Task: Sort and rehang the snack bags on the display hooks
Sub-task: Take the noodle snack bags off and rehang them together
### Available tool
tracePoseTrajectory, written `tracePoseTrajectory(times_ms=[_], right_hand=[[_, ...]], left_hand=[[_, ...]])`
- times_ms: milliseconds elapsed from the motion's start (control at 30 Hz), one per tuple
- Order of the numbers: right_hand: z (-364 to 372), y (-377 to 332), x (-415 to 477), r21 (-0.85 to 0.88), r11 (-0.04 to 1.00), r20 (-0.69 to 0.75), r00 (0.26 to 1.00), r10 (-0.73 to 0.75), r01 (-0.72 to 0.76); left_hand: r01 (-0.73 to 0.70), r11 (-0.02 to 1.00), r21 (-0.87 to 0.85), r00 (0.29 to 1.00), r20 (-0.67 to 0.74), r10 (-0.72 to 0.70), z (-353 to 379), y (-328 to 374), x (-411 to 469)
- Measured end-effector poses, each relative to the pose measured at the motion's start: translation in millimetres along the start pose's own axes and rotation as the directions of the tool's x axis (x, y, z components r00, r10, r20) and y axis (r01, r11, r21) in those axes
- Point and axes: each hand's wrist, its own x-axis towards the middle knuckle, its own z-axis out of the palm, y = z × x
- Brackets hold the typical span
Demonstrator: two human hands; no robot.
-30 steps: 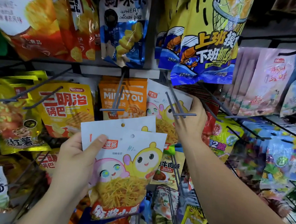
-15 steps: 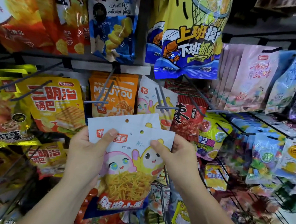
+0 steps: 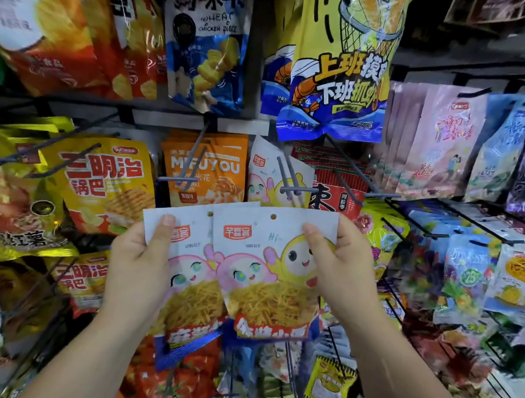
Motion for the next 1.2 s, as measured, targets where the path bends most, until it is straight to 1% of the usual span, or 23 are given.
tracePoseTrajectory(times_ms=[133, 333, 467, 767, 900, 1100, 1200], right_hand=[[-0.1, -7.3, 3.6, -0.036, 0.997, -0.037, 0.997, -0.066, 0.065], [-2.6, -10.0, 7.2, 0.031, 0.998, -0.13, 0.99, -0.051, 0.055], [-3.9, -7.8, 9.9, 0.039, 0.998, -0.169, 0.985, -0.036, 0.043], [-2.1, -7.0, 14.6, 0.023, 0.998, -0.212, 0.976, -0.057, 0.063], [1.3, -9.6, 18.3, -0.004, 0.996, -0.204, 0.975, -0.087, 0.088], [1.1, -4.5, 16.0, -0.036, 0.998, -0.205, 0.978, -0.049, 0.043], [3.4, -3.7, 20.2, -0.074, 0.996, -0.221, 0.973, -0.073, 0.058]], left_hand=[[-0.004, 1.0, 0.009, 0.999, -0.032, 0.004, -12.7, -4.4, 1.2], [-0.023, 1.0, 0.016, 0.998, -0.061, 0.024, -20.4, -1.8, 2.6], [-0.026, 1.0, 0.009, 0.998, -0.06, 0.026, -21.1, 1.0, 1.2], [-0.055, 0.998, 0.005, 0.992, -0.109, 0.056, -19.0, 7.1, -5.3], [-0.057, 0.998, 0.005, 0.991, -0.119, 0.057, -18.1, 9.4, -6.1], [-0.085, 0.996, 0.005, 0.986, -0.144, 0.085, -24.7, 10.0, -6.4], [-0.081, 0.997, -0.001, 0.988, -0.135, 0.08, -25.5, 7.7, -5.0]])
